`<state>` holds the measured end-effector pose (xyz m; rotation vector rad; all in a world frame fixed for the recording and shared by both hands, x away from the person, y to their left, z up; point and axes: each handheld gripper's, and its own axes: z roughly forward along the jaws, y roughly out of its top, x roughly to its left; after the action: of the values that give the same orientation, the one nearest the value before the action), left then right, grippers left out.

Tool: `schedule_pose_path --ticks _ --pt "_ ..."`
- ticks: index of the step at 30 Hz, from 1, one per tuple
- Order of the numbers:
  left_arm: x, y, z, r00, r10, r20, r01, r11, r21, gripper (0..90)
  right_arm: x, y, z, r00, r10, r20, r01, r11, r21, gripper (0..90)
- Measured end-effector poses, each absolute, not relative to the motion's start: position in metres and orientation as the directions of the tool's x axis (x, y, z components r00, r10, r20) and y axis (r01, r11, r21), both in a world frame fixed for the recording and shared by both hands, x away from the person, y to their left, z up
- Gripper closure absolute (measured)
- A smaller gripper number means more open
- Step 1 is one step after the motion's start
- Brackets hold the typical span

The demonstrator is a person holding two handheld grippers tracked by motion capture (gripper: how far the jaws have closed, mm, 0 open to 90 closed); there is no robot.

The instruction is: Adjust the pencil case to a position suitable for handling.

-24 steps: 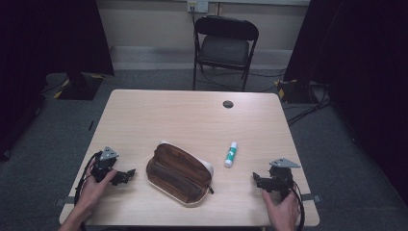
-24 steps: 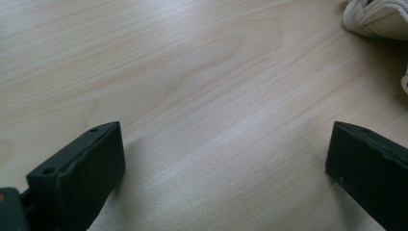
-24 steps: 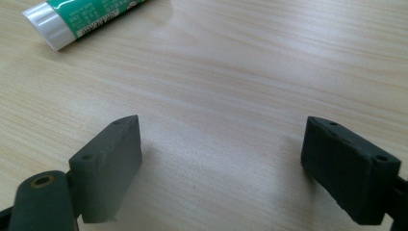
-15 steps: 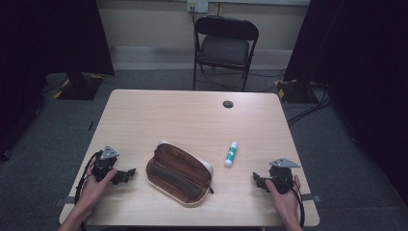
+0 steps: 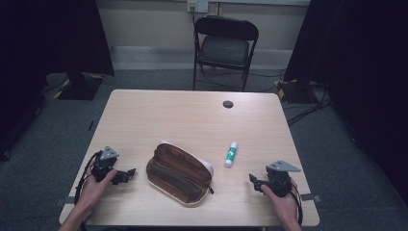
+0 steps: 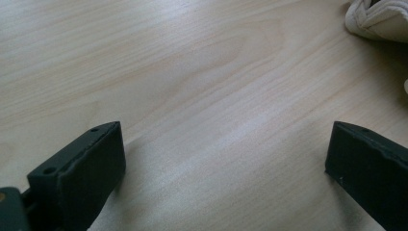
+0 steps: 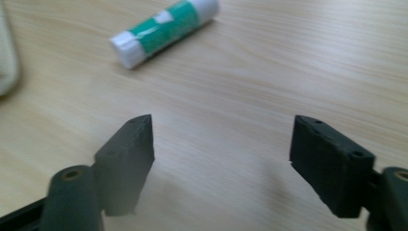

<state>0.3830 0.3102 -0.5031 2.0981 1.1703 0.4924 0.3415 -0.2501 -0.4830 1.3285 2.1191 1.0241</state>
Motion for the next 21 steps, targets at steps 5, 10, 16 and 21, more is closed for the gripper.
schedule_pose_path --ticks 5,10,16,21 --pt "0.382 0.310 -0.503 0.523 0.853 0.001 0.594 -0.365 0.716 0.2 0.326 -0.219 -0.469 -0.552 0.833 0.043 0.536 0.315 0.783 29.2" --pt "0.382 0.310 -0.503 0.523 0.852 0.001 0.594 -0.365 0.716 0.2 0.317 -0.196 -0.457 -0.629 0.774 0.065 0.496 0.336 0.801 31.7" --pt "0.383 0.310 -0.503 0.527 0.850 0.001 0.595 -0.370 0.713 0.0 0.311 -0.176 -0.453 -0.684 0.727 0.059 0.468 0.375 0.800 31.6" --pt "0.383 0.310 -0.503 0.528 0.850 0.002 0.595 -0.371 0.713 0.0 0.309 -0.155 -0.446 -0.727 0.684 0.066 0.435 0.384 0.815 28.2"
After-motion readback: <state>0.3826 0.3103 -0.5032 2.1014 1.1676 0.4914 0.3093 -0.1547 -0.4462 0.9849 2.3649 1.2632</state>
